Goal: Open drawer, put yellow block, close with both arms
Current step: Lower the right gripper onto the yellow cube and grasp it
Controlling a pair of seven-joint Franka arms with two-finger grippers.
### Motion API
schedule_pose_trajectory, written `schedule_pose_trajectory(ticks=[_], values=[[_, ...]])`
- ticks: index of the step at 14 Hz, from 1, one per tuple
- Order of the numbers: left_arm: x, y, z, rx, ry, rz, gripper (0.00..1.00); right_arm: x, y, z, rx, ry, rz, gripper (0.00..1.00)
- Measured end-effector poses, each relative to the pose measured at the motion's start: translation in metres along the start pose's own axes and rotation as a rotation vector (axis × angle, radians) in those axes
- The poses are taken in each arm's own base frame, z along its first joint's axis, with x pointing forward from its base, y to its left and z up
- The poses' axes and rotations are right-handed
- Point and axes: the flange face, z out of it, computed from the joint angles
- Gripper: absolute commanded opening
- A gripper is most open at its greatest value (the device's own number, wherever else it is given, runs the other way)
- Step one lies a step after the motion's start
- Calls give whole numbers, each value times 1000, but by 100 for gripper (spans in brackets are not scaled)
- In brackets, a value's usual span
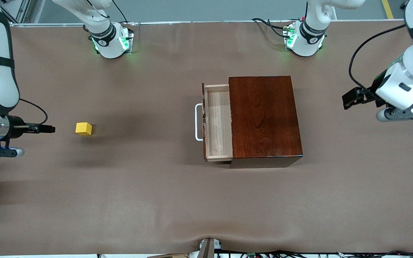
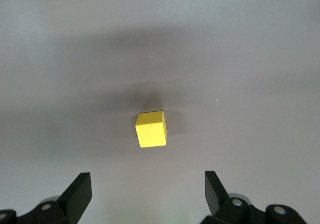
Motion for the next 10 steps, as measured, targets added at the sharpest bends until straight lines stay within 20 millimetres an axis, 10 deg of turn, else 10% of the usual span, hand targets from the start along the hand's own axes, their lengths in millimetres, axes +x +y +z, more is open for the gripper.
schedule_pose_trajectory(ticks=[4,10], values=[[-31,-18,-11,-26,5,-6,100,1,-2,52,3,0,-2,100],[-27,-43,-14,-31,30,22,100,-5,-3,113,-3,32,0,100]])
